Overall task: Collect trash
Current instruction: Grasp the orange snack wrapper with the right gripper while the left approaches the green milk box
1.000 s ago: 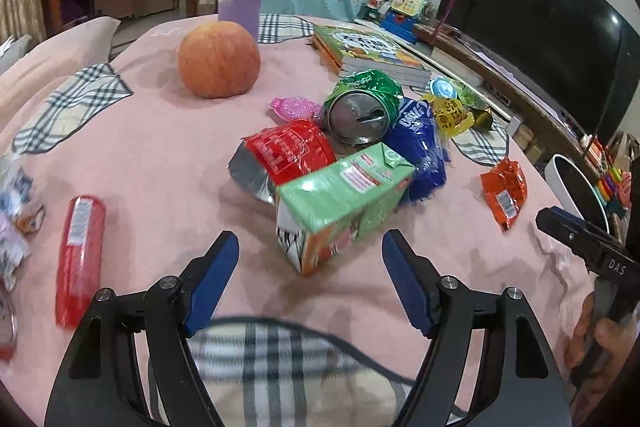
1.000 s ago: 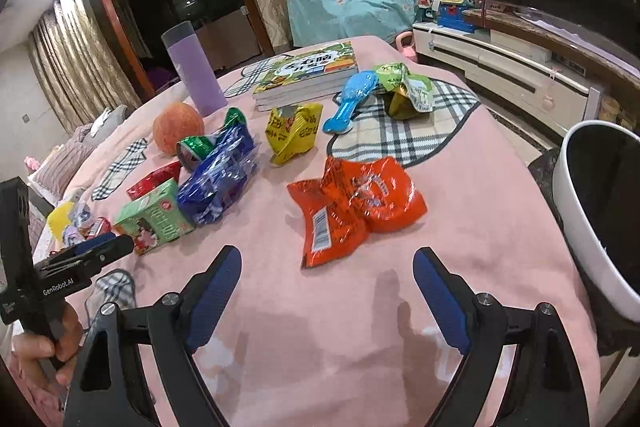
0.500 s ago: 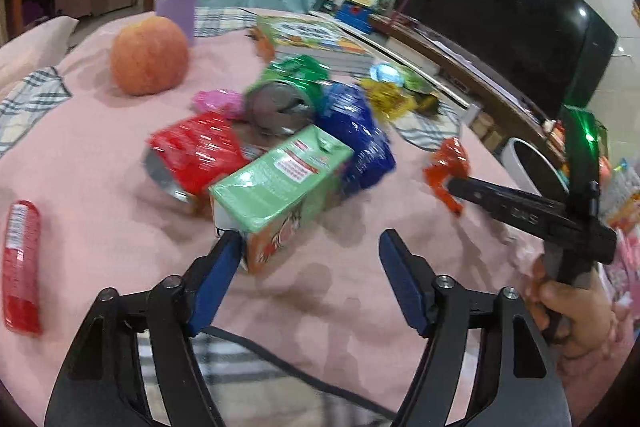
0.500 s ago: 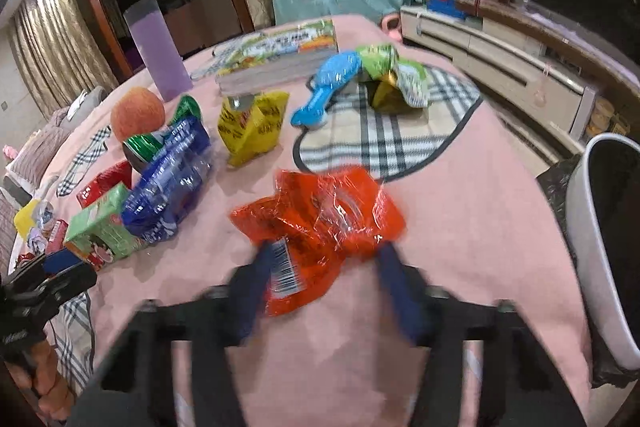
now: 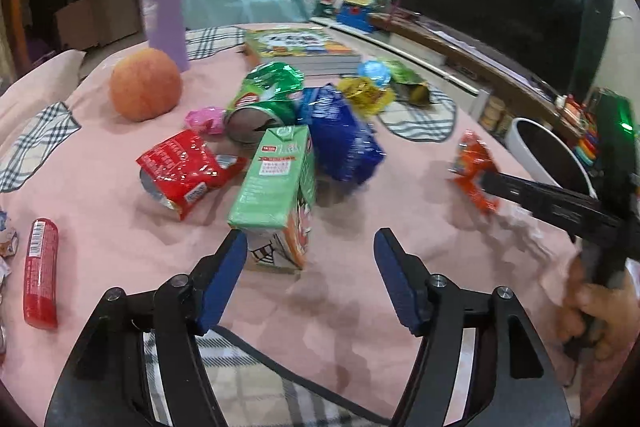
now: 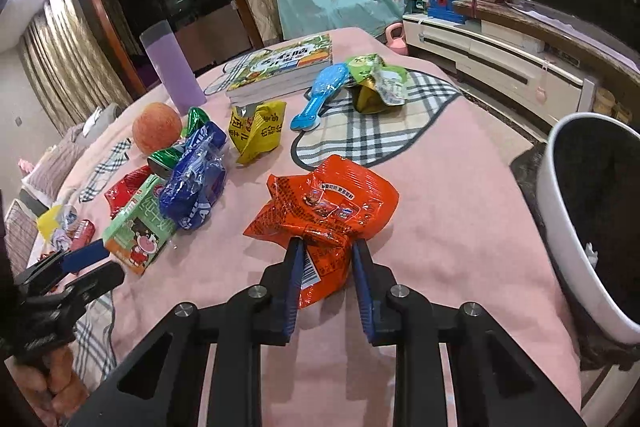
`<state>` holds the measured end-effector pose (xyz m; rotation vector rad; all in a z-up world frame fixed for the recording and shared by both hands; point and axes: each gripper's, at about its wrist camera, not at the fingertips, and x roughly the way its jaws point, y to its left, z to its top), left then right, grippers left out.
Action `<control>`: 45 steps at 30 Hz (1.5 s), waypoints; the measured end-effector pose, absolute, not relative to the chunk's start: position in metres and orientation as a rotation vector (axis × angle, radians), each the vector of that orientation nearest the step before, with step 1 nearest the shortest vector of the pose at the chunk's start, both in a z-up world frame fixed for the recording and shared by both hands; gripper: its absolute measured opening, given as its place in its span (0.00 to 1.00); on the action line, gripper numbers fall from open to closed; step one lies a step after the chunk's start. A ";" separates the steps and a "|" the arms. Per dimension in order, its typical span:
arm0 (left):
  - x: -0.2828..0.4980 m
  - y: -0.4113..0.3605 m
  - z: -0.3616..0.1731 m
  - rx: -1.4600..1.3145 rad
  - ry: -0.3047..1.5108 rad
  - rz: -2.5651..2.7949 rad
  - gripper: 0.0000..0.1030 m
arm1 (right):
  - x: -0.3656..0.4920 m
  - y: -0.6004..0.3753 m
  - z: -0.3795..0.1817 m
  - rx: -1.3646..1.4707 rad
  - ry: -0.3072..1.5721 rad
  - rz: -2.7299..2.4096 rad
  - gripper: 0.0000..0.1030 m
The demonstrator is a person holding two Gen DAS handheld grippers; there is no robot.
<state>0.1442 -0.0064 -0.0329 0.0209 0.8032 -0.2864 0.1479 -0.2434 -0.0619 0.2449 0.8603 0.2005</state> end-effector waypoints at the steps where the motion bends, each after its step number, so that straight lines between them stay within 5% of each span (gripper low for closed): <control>1: 0.150 -0.007 -0.036 0.024 0.812 -0.270 0.65 | 0.148 -0.243 -0.062 0.248 0.859 0.202 0.24; 24: 0.198 0.001 -0.054 0.133 0.855 -0.107 0.69 | 0.133 -0.248 -0.053 0.286 0.827 0.235 0.24; 27: 0.203 0.006 -0.057 0.116 0.877 -0.120 0.49 | 0.132 -0.249 -0.054 0.293 0.828 0.237 0.24; 29: 0.204 0.009 -0.057 0.108 0.887 -0.113 0.46 | 0.132 -0.249 -0.054 0.293 0.829 0.238 0.24; 30: 0.201 0.007 -0.054 0.114 0.873 -0.107 0.47 | 0.132 -0.249 -0.054 0.295 0.829 0.241 0.24; 34: 0.194 0.002 -0.042 0.165 0.819 -0.143 0.75 | 0.130 -0.251 -0.052 0.297 0.825 0.241 0.24; 45: 0.227 -0.012 -0.051 0.367 0.835 -0.222 0.75 | 0.129 -0.249 -0.055 0.302 0.837 0.246 0.24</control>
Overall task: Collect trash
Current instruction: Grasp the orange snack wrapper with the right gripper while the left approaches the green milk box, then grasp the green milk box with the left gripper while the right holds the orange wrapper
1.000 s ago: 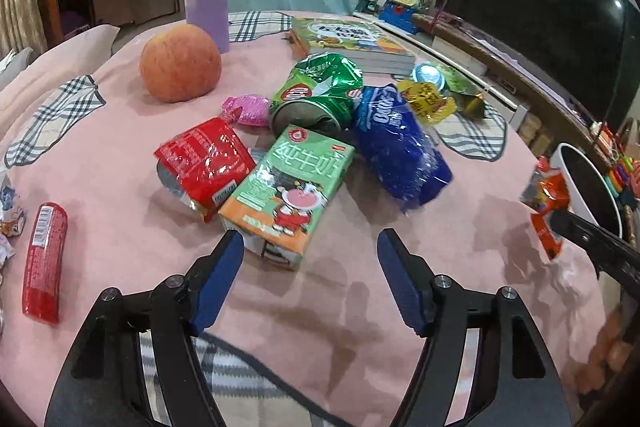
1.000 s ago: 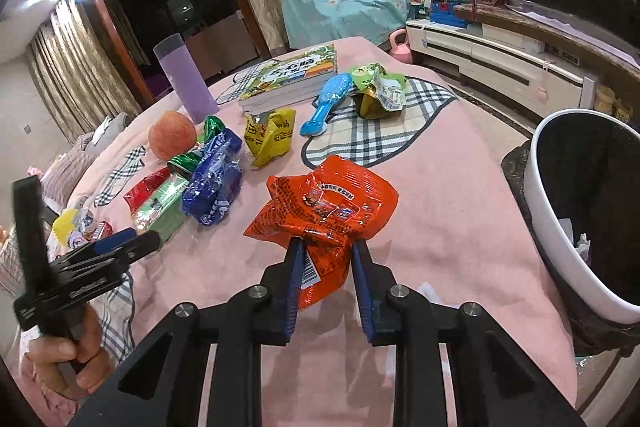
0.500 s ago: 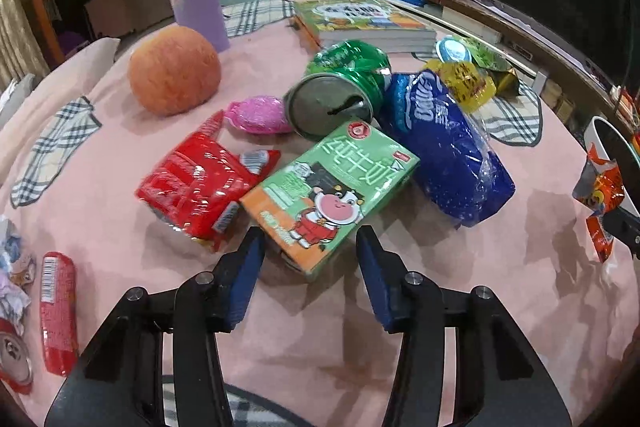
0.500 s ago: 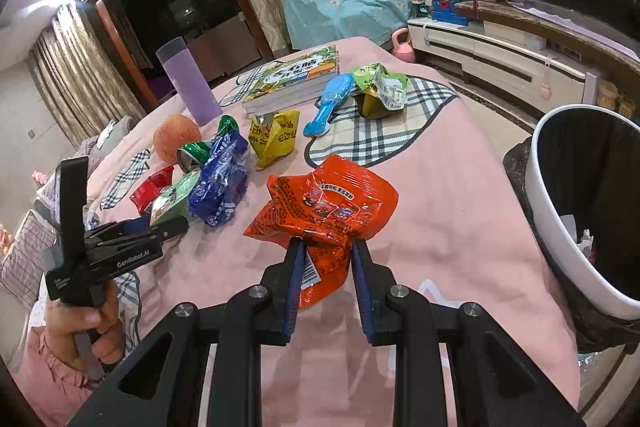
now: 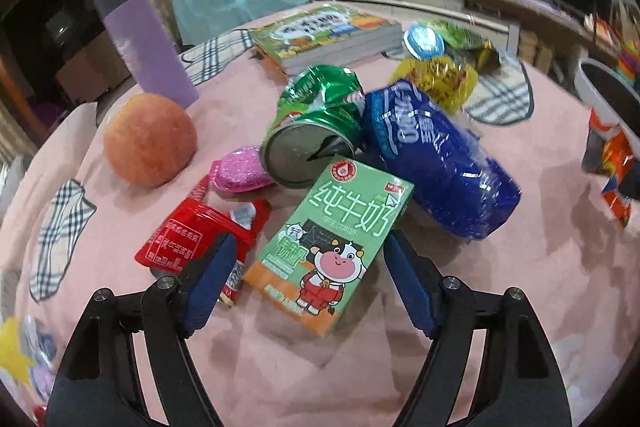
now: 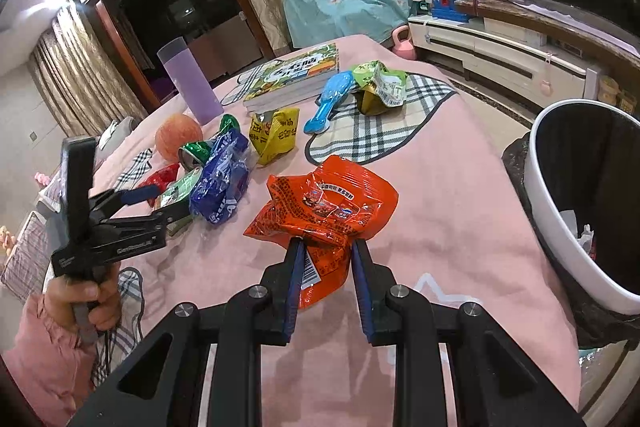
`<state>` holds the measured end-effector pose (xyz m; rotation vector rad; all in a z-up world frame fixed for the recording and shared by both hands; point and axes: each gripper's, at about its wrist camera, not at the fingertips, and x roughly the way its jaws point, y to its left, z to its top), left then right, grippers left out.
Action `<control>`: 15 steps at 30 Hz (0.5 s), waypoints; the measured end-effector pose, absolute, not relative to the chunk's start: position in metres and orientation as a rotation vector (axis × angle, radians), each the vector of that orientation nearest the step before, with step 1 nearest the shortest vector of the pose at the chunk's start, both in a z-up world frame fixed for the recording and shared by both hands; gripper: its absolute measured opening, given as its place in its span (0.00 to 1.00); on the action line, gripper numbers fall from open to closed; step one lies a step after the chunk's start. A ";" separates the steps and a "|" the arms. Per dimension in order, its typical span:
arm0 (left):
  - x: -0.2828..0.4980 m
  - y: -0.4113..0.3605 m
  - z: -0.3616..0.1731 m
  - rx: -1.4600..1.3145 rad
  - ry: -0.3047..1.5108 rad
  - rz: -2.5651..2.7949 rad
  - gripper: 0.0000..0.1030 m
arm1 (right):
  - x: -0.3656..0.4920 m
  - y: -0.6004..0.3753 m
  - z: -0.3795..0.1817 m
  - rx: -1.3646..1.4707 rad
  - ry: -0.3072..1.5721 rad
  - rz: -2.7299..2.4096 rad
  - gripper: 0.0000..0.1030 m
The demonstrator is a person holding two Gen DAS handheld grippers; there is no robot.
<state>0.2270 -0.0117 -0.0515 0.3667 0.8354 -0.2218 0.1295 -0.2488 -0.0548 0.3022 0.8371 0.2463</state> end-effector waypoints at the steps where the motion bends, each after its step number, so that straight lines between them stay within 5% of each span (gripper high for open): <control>1: 0.227 -0.014 -0.054 0.378 0.844 -0.229 0.70 | 0.129 -0.249 -0.055 0.300 0.837 0.246 0.24; 6: 0.217 -0.015 -0.055 0.376 0.851 -0.240 0.53 | 0.128 -0.250 -0.053 0.300 0.829 0.247 0.24; 15: 0.154 -0.015 -0.035 0.149 0.846 -0.306 0.50 | 0.112 -0.260 -0.047 0.321 0.801 0.263 0.22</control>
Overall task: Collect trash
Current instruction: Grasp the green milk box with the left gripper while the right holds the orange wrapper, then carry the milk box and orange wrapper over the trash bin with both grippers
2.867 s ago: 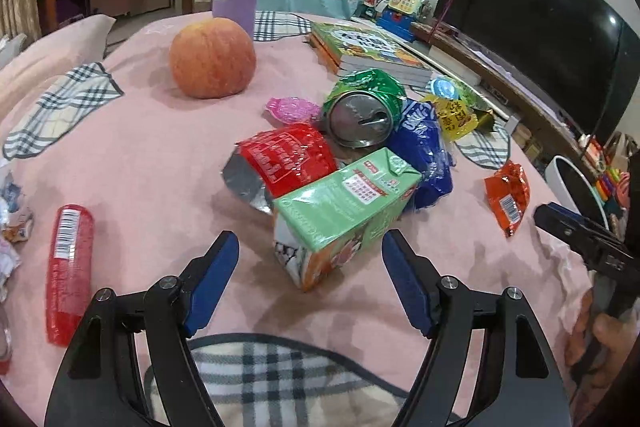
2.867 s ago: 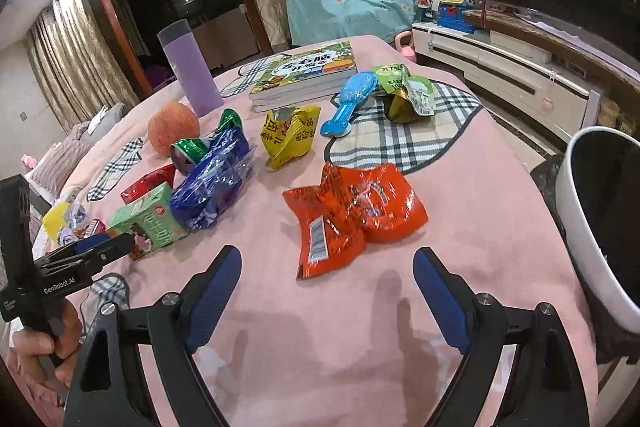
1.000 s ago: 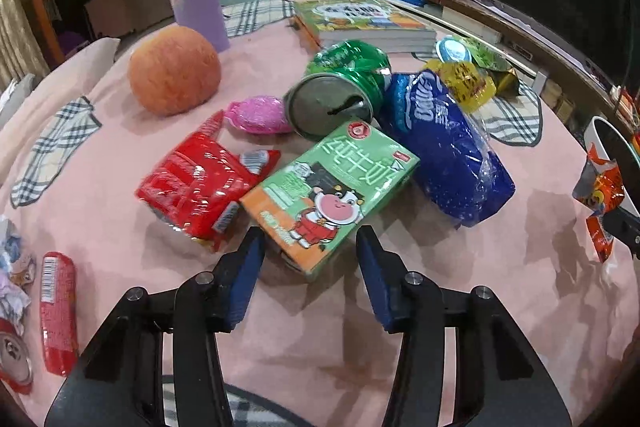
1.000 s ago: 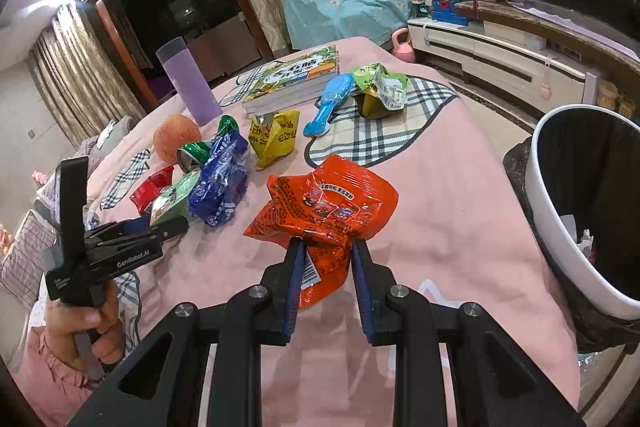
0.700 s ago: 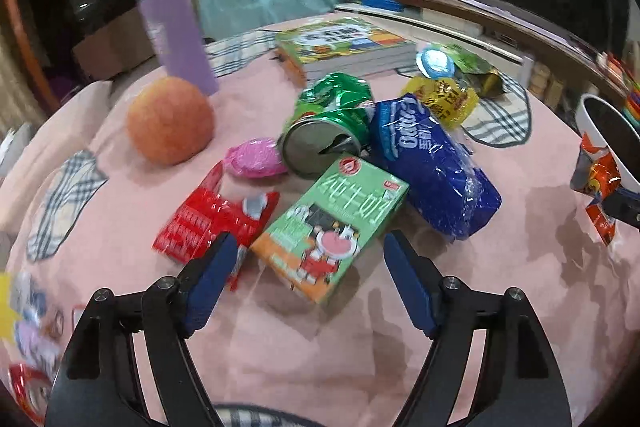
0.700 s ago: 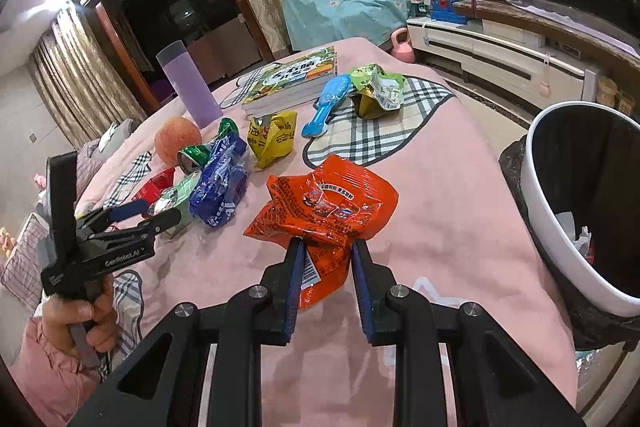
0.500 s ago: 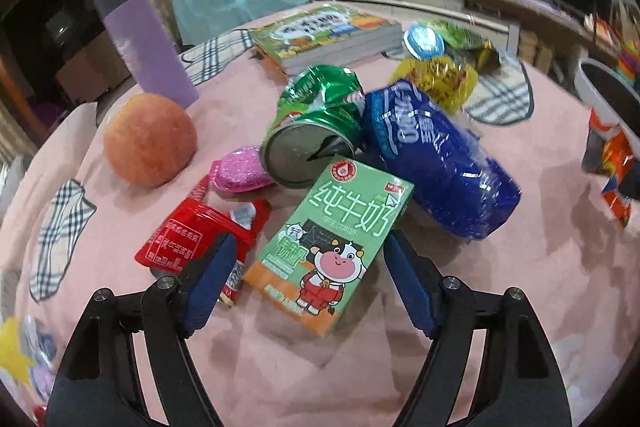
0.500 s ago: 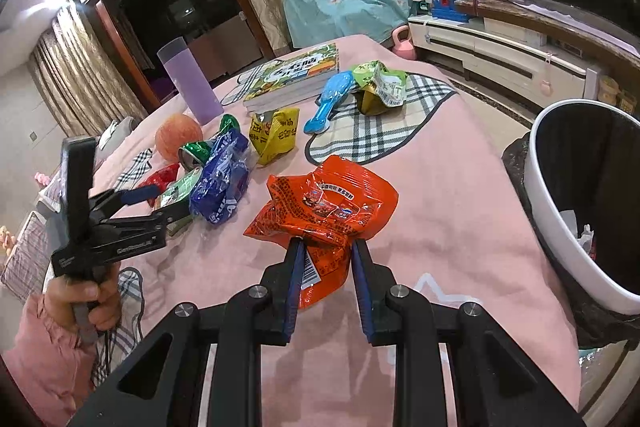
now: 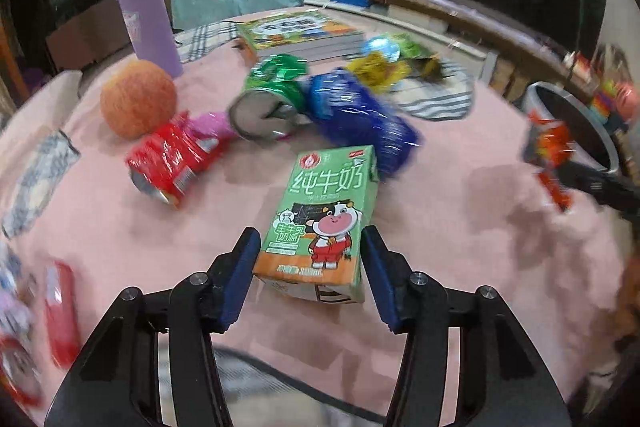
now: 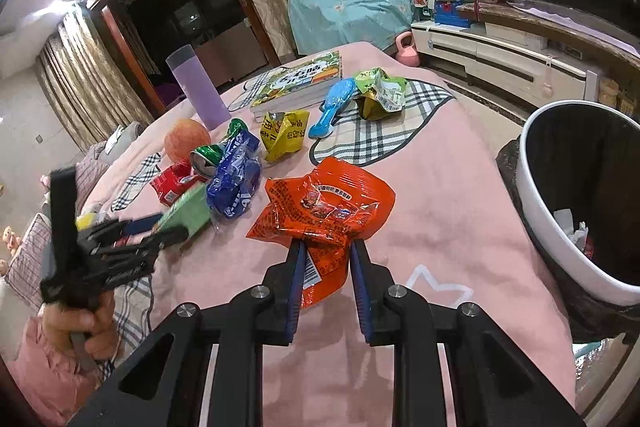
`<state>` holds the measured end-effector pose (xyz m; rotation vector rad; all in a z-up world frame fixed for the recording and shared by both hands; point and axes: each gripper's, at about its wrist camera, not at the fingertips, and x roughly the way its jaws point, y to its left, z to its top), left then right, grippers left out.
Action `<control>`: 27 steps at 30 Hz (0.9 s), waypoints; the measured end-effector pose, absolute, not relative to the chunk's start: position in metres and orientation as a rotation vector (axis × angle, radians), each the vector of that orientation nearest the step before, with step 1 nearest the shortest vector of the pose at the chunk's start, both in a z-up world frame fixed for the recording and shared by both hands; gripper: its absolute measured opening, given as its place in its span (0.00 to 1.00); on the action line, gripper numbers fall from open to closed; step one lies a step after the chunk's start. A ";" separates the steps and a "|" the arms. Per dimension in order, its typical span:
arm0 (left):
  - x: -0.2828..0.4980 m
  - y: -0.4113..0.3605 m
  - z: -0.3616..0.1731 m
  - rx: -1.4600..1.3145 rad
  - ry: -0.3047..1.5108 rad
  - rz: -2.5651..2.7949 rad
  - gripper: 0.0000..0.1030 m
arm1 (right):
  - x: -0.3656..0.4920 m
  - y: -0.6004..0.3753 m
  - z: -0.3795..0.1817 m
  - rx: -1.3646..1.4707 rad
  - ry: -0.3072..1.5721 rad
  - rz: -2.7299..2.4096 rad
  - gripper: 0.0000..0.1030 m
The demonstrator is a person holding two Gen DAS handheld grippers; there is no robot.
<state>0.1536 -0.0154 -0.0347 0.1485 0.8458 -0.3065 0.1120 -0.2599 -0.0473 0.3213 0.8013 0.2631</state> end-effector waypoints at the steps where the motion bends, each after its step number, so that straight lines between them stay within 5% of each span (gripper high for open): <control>1: 0.145 -0.020 -0.033 0.130 0.842 -0.319 0.50 | 0.110 -0.261 -0.046 0.323 0.798 0.264 0.22; 27: 0.117 -0.187 0.013 0.121 0.737 -0.596 0.49 | 0.048 -0.392 -0.019 0.386 0.690 0.061 0.21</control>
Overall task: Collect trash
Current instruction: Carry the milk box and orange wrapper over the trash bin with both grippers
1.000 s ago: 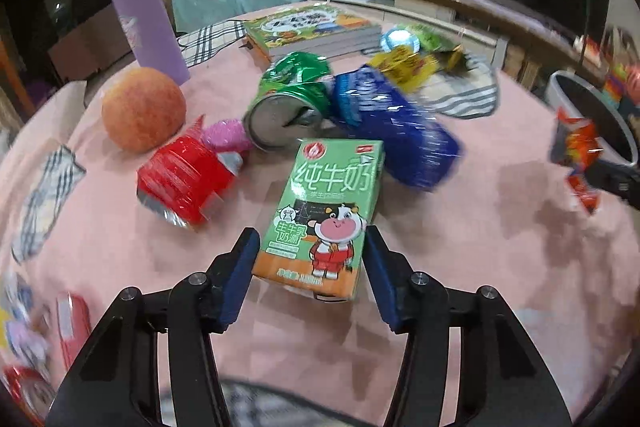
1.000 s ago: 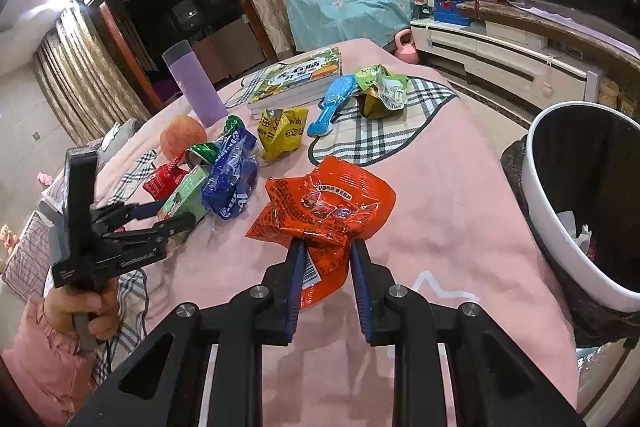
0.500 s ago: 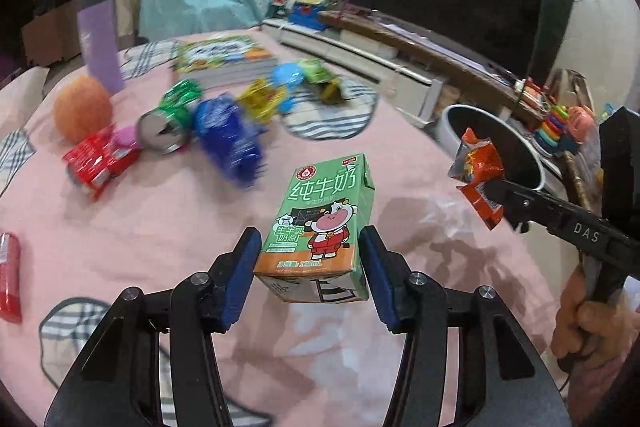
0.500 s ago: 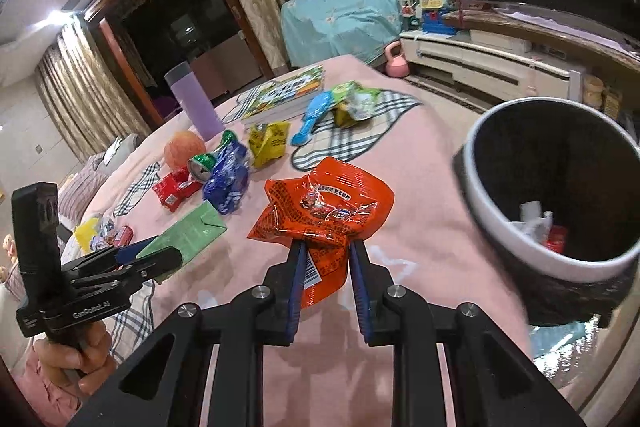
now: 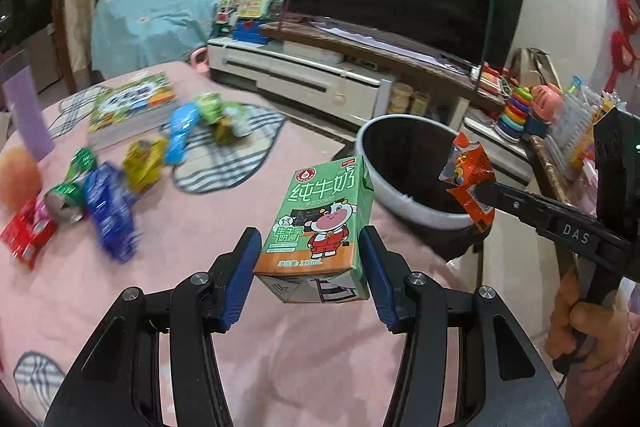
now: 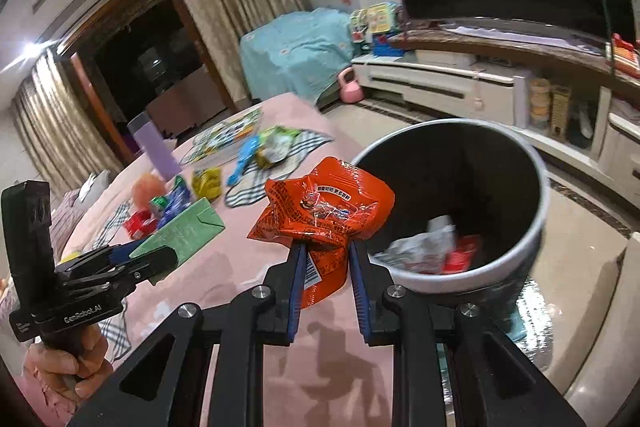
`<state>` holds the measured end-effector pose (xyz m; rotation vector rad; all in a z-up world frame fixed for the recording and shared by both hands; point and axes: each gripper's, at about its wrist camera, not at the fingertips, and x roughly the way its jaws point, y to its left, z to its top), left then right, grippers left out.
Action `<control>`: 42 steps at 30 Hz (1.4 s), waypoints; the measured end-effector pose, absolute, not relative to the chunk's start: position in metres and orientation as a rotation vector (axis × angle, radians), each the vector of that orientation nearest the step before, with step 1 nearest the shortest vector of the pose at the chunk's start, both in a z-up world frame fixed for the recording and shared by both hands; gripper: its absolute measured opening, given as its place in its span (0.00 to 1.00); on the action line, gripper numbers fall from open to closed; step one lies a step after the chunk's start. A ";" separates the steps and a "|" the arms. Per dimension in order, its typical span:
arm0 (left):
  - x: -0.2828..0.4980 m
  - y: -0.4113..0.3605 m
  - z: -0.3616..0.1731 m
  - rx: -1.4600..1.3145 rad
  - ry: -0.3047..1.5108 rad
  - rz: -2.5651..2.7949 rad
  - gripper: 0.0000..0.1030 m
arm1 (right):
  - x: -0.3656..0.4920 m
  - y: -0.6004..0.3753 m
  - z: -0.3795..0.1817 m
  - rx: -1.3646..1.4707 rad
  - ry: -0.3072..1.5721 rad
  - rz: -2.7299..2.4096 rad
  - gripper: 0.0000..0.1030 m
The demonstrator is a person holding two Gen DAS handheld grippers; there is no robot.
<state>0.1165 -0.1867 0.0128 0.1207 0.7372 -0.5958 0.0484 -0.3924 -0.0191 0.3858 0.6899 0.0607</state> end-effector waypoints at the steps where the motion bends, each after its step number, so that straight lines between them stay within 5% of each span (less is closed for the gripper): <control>1: 0.118 -0.194 0.014 0.127 0.735 -0.603 0.49 | 0.048 -0.400 -0.019 0.390 0.689 0.048 0.21; 17: 0.142 -0.297 0.007 0.225 0.757 -0.676 0.49 | 0.068 -0.459 -0.026 0.384 0.730 -0.029 0.22; 42: 0.165 -0.340 -0.013 0.275 0.805 -0.685 0.49 | 0.092 -0.481 -0.040 0.344 0.807 -0.051 0.22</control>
